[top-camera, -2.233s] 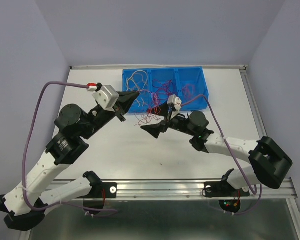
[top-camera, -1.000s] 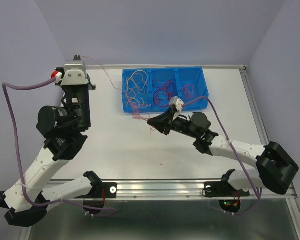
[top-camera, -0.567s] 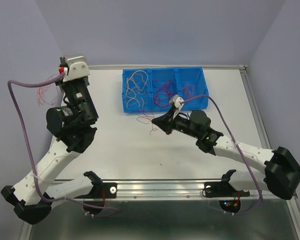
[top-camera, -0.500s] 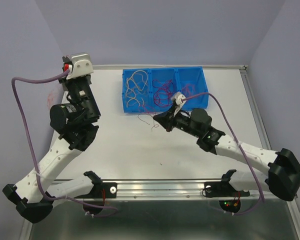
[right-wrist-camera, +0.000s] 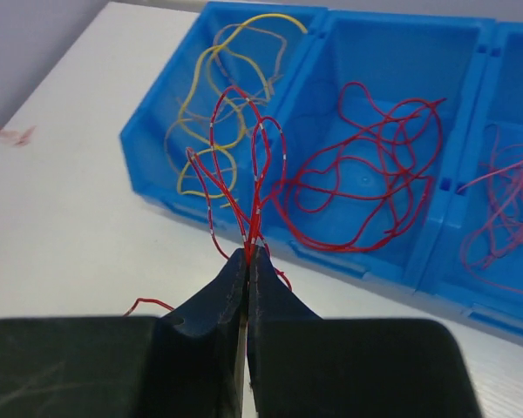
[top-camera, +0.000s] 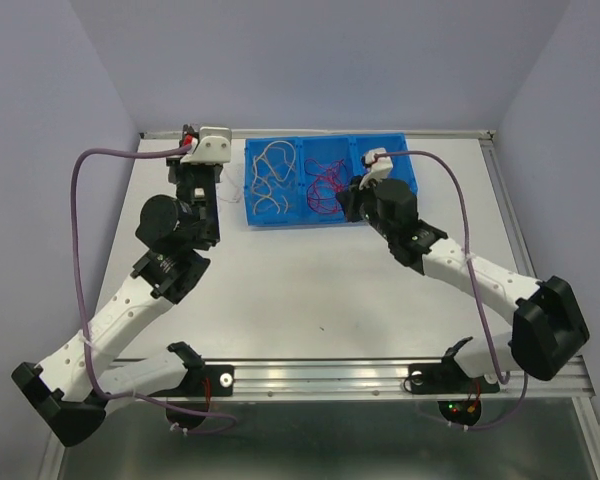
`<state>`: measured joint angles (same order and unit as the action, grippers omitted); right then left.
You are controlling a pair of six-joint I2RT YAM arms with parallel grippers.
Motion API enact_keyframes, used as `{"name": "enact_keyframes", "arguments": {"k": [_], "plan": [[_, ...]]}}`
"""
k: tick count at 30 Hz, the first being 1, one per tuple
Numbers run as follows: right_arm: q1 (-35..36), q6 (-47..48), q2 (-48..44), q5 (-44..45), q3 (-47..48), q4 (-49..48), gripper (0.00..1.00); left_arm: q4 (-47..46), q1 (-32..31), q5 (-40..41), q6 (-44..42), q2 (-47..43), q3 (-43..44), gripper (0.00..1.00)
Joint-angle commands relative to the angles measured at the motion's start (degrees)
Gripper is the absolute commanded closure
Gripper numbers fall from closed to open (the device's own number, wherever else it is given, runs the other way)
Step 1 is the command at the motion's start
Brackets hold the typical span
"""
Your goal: Untangle the cables
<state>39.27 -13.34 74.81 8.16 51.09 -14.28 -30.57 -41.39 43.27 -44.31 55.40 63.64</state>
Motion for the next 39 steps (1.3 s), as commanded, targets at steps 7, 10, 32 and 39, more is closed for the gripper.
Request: {"name": "enact_keyframes", "arguments": {"k": [7,10,32,39], "plan": [[-7.45,0.25,21.4,-0.18,25.25,7.77,0.99,2.18,-0.27,-14.43,10.91,-5.65,-4.4,1.0],[-8.41,0.07,28.61,2.55,29.93,8.66,0.99,3.93,-0.36,-15.49,11.97,-5.83,-4.14,1.0],[-8.24,-4.41,-1.94,-40.15,-0.46,-13.66,0.0,20.19,-0.8,-33.94,24.62,-7.58,-0.01,1.0],[-4.03,-3.01,1.48,-42.7,-1.7,-18.94,0.0,23.09,-0.8,-40.18,28.31,-9.25,0.26,1.0]]}}
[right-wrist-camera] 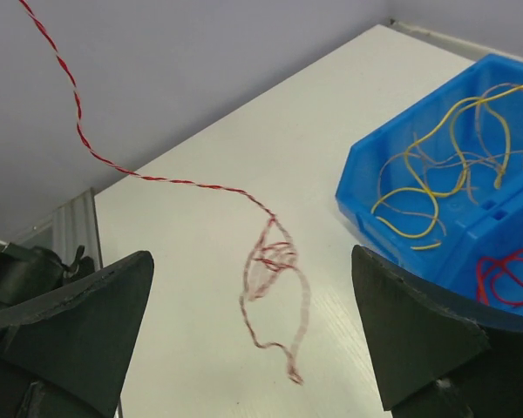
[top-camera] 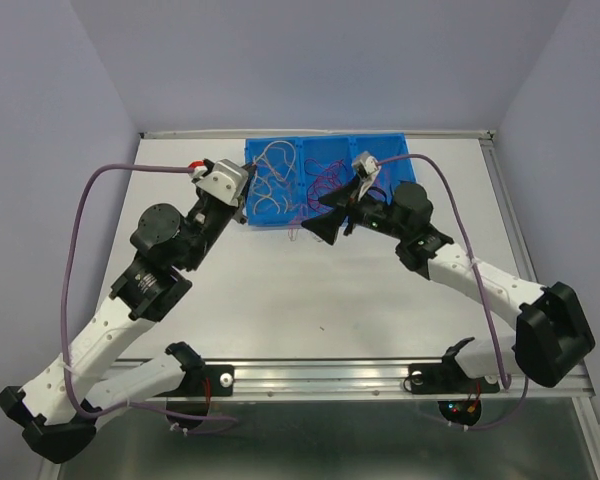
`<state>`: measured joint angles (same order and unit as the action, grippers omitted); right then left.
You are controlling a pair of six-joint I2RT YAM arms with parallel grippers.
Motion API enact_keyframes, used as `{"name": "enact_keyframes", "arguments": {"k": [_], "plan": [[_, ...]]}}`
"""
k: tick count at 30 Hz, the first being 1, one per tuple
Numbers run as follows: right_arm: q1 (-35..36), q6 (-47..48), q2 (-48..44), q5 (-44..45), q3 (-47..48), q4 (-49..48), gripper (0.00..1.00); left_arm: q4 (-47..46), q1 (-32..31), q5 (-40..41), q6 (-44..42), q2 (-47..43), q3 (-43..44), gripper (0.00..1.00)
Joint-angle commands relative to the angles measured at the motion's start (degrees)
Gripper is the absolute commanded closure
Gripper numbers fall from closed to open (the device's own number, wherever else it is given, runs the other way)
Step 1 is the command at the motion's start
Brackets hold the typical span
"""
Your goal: Untangle the cables
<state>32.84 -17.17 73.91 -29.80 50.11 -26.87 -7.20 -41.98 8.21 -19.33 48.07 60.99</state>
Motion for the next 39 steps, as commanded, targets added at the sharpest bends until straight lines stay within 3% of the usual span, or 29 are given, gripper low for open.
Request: {"name": "enact_keyframes", "arguments": {"k": [1,6,8,11,12,15,17,18,24,25,27,31,36,37,38,39], "plan": [[3.45,1.17,2.99,-3.69,-0.36,-6.35,0.0,-0.18,-0.21,-5.91,3.86,-2.37,2.9,1.0],[6.79,4.42,7.46,-1.4,1.13,-5.74,0.0,0.52,-0.3,-12.68,6.67,-3.51,2.82,1.0],[8.46,5.3,8.88,-0.87,3.05,-3.73,0.22,0.52,-0.3,-13.83,7.46,-3.78,2.73,1.0],[10.31,6.62,10.2,2.01,3.68,-3.18,0.64,0.52,-0.3,-14.27,7.82,-3.95,2.47,1.0],[10.58,6.88,10.12,2.12,3.07,-3.79,0.64,0.52,-0.3,-14.45,7.91,-3.95,2.38,1.0],[11.28,7.32,9.68,-2.36,2.72,-4.77,0.17,0.52,-0.3,-14.8,8.17,-4.13,2.29,1.0],[12.16,7.94,8.98,-5.51,2.28,-5.47,0.01,0.52,-0.3,-14.36,8.08,-3.95,2.29,1.0],[12.59,8.29,8.71,-6.49,1.67,-5.82,0.0,0.7,-0.3,-14.36,8.0,-3.87,2.38,1.0],[13.57,7.5,9.58,-8.26,2.01,-7.75,0.01,0.96,-0.3,-17.61,10.01,-3.6,2.38,1.0],[13.74,7.41,9.93,-8.17,2.27,-7.93,0.12,0.96,-0.3,-18.13,10.28,-3.43,2.38,1.0],[13.92,6.89,10.55,-9.13,2.36,-9.07,0.16,0.87,-0.3,-19.1,10.63,-3.16,2.38,1.0],[14.35,3.64,9.68,-9.75,0.87,-13.99,0.07,0.7,-0.3,-19.37,11.33,-2.55,2.11,1.0],[14.71,3.28,7.66,-5.72,-0.79,-15.67,0.08,0.26,-0.3,-20.95,12.56,-1.67,1.94,1.0],[14.71,3.37,7.31,-3.97,-1.15,-15.58,0.11,0.26,-0.3,-21.13,12.74,-1.58,1.94,1.0],[14.62,3.46,6.87,-0.99,-1.41,-15.58,0.39,0.26,-0.3,-21.39,12.83,-1.67,1.94,1.0],[14.71,3.63,6.6,0.17,-1.59,-15.49,0.53,0.26,-0.3,-21.56,12.92,-1.67,1.94,1.0]]}}
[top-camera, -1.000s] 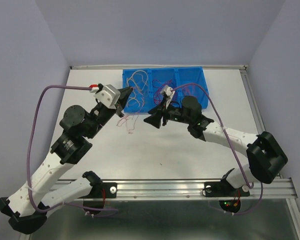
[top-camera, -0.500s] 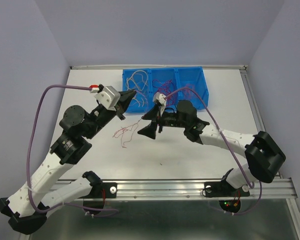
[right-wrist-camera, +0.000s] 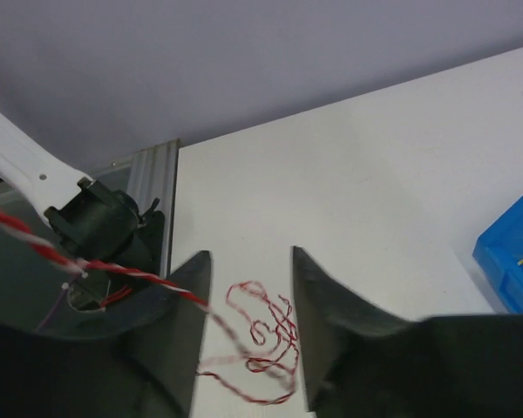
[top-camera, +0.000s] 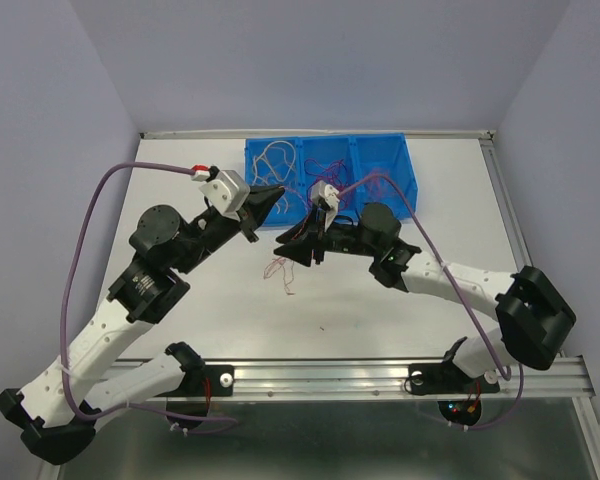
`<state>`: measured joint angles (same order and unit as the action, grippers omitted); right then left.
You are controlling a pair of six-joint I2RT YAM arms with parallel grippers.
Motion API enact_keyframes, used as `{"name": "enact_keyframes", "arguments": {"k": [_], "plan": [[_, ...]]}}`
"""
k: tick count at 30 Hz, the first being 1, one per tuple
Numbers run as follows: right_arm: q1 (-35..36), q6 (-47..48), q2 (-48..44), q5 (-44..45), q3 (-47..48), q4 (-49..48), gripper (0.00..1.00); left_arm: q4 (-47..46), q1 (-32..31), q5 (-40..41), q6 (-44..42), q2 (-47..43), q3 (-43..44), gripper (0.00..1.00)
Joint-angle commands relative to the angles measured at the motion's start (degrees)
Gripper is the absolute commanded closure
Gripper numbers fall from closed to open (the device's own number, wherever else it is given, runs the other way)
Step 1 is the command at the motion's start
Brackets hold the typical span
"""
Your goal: Untangle the cables
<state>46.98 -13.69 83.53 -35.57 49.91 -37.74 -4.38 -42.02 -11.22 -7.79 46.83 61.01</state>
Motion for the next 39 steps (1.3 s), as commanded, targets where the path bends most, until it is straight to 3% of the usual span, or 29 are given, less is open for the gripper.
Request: {"name": "enact_keyframes", "arguments": {"k": [1,2,5,9,11,16,18,19,20,21,22,29,33,39], "plan": [[0.57,0.59,-3.19,6.91,-2.09,-4.63,0.64,-2.56,-0.26,-2.05,1.29,-0.51,1.92,1.0],[0.57,0.68,-3.28,7.44,-2.1,-4.63,0.82,-2.56,-0.26,-1.96,1.29,-0.42,1.74,1.0],[0.57,0.34,-3.72,7.79,-2.27,-4.54,1.0,-2.91,-0.26,-0.91,0.77,-0.77,1.57,1.0],[0.57,1.12,-3.9,11.39,-2.01,-1.82,0.99,-3.88,-0.26,3.57,-0.47,-1.3,0.6,1.0],[0.57,1.39,-3.55,18.39,-0.61,1.76,1.0,-5.1,-0.26,8.29,-2.3,-1.13,-0.27,1.0],[-0.66,2.97,-0.13,29.31,7.29,12.66,0.99,-9.14,-0.17,23.84,-6.44,3.17,-3.0,0.85],[-1.54,3.06,1.19,32.04,12.19,15.49,0.99,-12.12,0.18,26.42,-7.15,4.41,-4.93,0.78],[-2.67,2.71,2.59,33.45,13.62,16.54,0.99,-13.1,0.27,27.47,-7.41,5.37,-5.55,0.66],[-3.47,2.27,3.3,34.68,15.11,18.12,1.0,-14.15,0.53,29.83,-7.67,5.81,-6.08,0.48],[-4.26,1.75,4.18,34.61,16.43,18.57,1.0,-15.21,0.62,31.07,-8.37,6.25,-7.04,0.05],[-5.92,0.61,4.97,34.52,19.32,19.53,1.0,-16.44,0.71,32.39,-8.73,7.56,-7.14,0.01],[-10.94,-2.21,14.55,38.02,31.46,24.63,0.99,-16.18,4.49,36.09,-8.29,9.95,-6.08,0.01],[-11.3,-0.2,18.77,44.68,38.14,27.62,0.99,-15.83,8.52,33.65,-7.42,7.58,-8.01,0.01],[-12.53,0.77,21.15,51.82,39.56,28.24,1.0,-16.18,10.64,30.03,-6.88,4.68,-12.23,0.01]]}}
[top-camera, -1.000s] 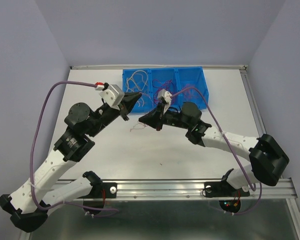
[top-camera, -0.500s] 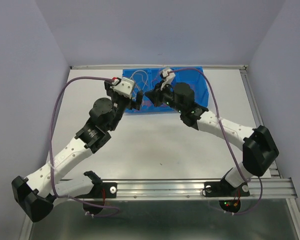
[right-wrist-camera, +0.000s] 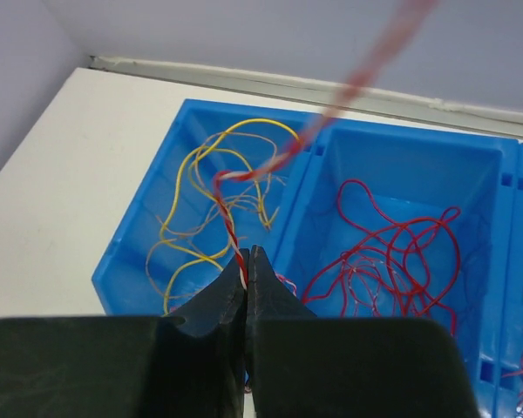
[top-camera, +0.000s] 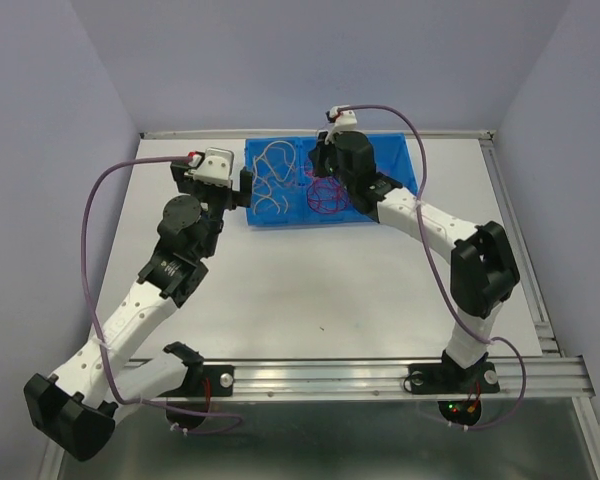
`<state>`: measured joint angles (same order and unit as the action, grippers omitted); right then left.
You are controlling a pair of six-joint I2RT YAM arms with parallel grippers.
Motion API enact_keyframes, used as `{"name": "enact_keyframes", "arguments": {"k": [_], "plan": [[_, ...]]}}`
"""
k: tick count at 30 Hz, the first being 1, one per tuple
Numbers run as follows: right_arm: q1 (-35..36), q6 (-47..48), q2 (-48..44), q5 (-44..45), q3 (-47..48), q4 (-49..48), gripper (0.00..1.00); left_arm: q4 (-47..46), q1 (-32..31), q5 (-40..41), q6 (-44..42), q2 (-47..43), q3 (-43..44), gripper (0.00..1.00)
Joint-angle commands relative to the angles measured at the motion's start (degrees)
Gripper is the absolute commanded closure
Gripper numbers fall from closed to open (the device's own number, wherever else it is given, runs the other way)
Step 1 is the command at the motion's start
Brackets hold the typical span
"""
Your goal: Untangle the cables
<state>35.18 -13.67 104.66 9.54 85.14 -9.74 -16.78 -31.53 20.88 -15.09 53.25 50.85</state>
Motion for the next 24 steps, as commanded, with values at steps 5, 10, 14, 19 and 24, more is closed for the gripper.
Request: {"name": "enact_keyframes", "arguments": {"k": [5,10,14,19,24], "plan": [[-0.72,2.59,2.21,11.02,4.5,0.51,0.99,-4.85,0.33,-3.04,0.5,-1.23,-3.39,0.01],[-0.72,7.6,5.72,17.43,5.03,0.86,0.99,-4.58,0.42,-4.27,0.77,0.27,-3.13,0.01],[-0.64,10.33,9.85,19.81,8.0,3.13,0.99,-4.67,0.41,-4.54,0.77,0.62,-3.21,0.01],[-0.73,10.6,17.49,21.66,13.2,8.41,0.99,-4.67,0.42,-4.89,0.68,0.8,-3.3,0.01],[-0.99,9.28,25.31,20.44,18.73,14.55,1.0,-4.67,0.42,-5.5,0.68,0.8,-3.39,0.01]]}}
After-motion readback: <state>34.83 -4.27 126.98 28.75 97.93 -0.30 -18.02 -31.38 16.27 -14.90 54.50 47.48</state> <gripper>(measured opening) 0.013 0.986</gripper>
